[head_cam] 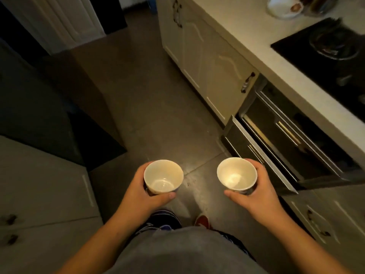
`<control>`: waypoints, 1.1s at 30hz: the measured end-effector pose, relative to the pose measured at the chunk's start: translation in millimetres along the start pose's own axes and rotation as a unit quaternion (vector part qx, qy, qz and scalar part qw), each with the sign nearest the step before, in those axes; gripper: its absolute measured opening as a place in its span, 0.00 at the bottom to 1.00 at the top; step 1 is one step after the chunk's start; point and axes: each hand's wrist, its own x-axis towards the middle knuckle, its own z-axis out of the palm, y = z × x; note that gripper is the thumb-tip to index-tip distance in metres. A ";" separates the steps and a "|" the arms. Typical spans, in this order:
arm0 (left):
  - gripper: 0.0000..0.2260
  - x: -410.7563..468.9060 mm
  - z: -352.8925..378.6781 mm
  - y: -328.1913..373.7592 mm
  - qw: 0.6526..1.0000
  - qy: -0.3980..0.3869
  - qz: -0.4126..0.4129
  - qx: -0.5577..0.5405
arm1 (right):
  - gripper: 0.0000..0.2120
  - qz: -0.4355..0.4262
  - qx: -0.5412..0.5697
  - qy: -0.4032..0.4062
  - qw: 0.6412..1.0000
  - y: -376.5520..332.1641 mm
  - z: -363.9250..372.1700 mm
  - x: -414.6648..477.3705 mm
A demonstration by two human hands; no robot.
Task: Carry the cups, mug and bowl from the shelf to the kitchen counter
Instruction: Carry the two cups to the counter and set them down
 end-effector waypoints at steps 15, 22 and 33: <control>0.32 226.2 -110.5 28.8 0.995 0.082 -0.032 -0.037 | 0.42 -0.033 -0.005 -0.063 0.997 -91.8 80.5 261.9; 0.32 348.8 -142.0 73.8 0.999 0.041 -0.018 -0.026 | 0.42 -0.030 -0.009 -0.021 0.999 -117.1 69.4 340.2; 0.36 523.0 -131.5 140.0 0.998 0.055 -0.023 -0.022 | 0.43 -0.014 0.000 -0.045 0.999 -131.7 48.9 515.0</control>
